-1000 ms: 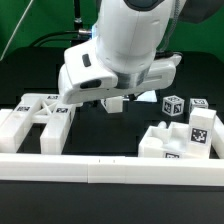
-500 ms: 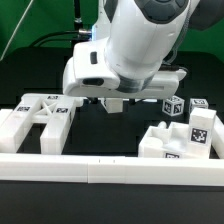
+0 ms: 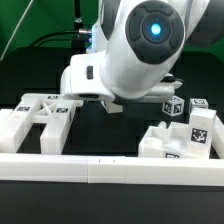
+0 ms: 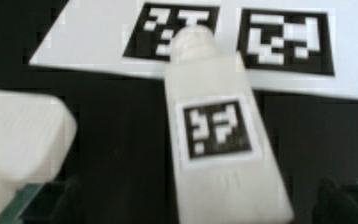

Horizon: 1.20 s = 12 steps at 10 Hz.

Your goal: Assemble chair

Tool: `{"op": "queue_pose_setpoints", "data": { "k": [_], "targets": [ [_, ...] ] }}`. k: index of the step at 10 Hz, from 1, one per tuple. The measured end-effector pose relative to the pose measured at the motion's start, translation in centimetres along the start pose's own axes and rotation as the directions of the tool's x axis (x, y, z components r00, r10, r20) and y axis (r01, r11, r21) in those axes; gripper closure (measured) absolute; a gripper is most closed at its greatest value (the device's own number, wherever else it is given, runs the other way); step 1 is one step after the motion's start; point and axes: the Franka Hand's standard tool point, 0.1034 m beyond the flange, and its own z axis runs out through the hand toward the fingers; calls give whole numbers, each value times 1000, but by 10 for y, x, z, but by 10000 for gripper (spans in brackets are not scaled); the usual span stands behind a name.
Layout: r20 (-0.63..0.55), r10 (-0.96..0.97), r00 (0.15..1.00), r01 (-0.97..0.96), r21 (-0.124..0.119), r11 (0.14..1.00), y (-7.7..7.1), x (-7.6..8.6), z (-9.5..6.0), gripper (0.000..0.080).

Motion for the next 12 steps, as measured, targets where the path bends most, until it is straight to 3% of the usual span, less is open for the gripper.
{"op": "queue_pose_setpoints", "data": {
  "k": [6,7,8,10,12],
  "targets": [
    [-14,72,997,-72,-10,997,-4,7,8,151],
    [-14,71,997,-71,-11,997,-5,7,8,281],
    [-14,72,997,-72,-10,997,-4,7,8,281],
    [-16,73,997,-73,-10,997,-4,7,8,514],
    [-17,71,997,-71,-9,997,-3,7,8,514]
  ]
}}
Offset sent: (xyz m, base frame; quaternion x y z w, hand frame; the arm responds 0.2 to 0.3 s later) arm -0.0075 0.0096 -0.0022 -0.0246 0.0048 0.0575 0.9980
